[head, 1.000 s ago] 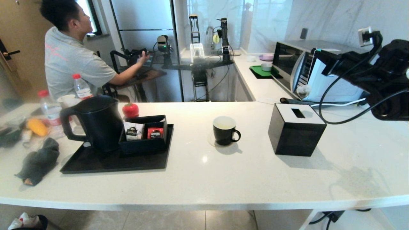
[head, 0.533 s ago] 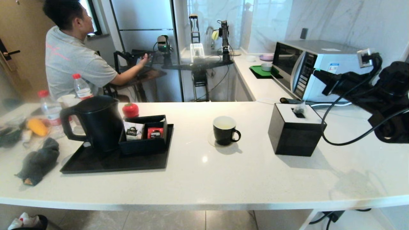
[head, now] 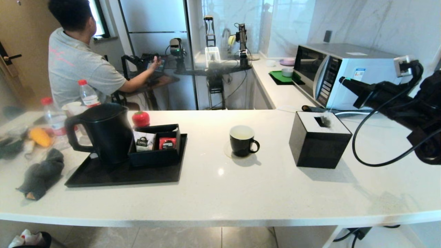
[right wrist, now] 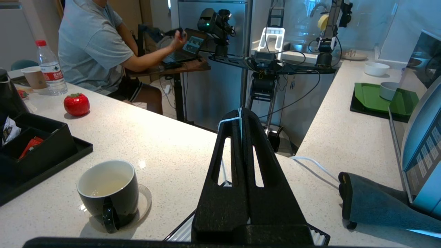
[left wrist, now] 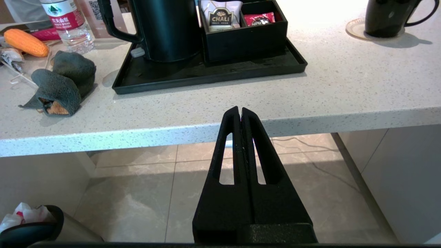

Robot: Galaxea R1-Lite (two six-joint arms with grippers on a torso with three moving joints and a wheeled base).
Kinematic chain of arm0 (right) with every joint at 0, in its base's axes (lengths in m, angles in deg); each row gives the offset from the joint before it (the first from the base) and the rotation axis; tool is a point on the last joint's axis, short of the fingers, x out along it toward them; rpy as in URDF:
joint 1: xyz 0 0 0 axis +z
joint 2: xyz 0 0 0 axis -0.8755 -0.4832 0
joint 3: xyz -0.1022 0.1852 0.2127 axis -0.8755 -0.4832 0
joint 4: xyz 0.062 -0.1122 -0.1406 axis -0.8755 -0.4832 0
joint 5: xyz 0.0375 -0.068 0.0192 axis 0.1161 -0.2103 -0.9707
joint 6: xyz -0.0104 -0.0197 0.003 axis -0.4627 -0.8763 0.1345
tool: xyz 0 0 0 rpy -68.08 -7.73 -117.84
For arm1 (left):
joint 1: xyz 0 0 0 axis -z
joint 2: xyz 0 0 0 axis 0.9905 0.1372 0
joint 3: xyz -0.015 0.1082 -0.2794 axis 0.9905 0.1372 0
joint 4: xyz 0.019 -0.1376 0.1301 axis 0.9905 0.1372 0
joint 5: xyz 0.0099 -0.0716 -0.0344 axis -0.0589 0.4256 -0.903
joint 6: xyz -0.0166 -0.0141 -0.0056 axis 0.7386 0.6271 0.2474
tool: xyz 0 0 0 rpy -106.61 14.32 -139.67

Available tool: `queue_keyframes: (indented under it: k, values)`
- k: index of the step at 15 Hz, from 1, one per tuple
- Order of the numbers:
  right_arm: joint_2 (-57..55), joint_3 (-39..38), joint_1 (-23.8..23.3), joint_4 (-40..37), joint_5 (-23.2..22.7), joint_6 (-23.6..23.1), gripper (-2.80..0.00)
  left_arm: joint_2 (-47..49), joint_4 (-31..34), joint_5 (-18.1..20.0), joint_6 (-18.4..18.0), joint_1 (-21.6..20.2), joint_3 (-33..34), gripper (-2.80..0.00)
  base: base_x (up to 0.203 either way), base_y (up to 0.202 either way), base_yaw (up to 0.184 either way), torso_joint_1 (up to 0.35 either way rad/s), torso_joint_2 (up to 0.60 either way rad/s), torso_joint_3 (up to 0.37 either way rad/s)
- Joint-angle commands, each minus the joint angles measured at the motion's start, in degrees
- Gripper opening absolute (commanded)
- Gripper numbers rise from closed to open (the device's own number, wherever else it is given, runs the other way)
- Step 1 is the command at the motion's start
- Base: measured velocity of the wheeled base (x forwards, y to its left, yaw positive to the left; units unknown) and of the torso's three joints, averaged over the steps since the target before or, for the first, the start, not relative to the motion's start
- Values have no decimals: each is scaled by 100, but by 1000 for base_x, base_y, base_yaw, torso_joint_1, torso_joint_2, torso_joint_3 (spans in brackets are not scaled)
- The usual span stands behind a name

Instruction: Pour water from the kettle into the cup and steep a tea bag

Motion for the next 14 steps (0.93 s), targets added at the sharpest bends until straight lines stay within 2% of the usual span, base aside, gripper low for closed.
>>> queue_keyframes:
  k: [1, 14]
  values:
    - [23, 43, -1, 0, -23, 11, -280, 0, 2, 2, -3, 6, 0, -280, 0, 0, 0, 0, 0, 0]
    - [-643, -1, -1, 315, -14, 1, -280, 0, 2, 2, -3, -2, 0, -280, 0, 0, 0, 0, 0, 0]
